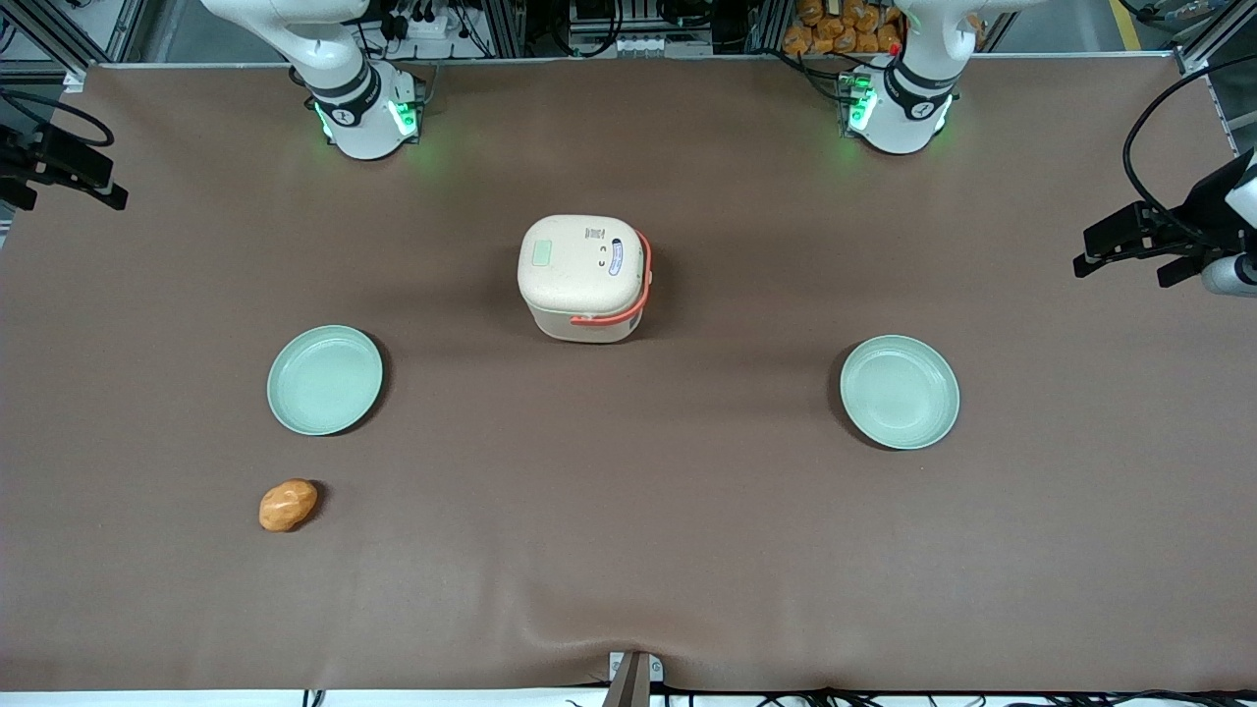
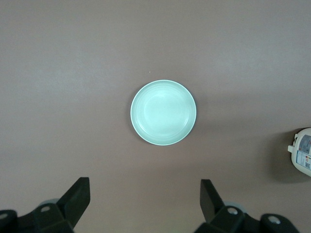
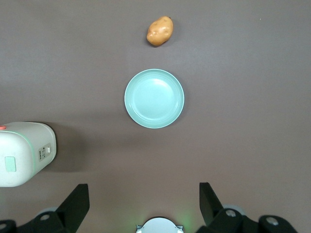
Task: Press rice cooker button with right arm
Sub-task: 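Move the right gripper from rest toward the white rice cooker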
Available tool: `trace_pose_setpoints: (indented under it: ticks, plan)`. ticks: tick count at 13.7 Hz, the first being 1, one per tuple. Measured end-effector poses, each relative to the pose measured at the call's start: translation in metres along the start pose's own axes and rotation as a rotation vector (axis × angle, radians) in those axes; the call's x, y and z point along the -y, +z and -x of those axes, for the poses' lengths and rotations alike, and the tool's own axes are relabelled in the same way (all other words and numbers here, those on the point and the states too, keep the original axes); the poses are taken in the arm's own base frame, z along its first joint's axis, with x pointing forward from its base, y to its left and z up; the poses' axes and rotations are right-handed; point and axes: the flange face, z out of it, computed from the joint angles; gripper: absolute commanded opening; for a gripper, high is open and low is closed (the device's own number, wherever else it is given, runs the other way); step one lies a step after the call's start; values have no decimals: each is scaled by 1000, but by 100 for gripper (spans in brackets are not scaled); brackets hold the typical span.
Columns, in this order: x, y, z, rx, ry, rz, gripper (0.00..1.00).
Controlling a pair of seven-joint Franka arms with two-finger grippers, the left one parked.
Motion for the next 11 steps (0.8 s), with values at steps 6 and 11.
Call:
trace_pose_setpoints:
  ticks: [6,11]
  plan:
    - [9,1,-1,2,-18,0,100]
    - [64,13,2,58,-126,-5,100]
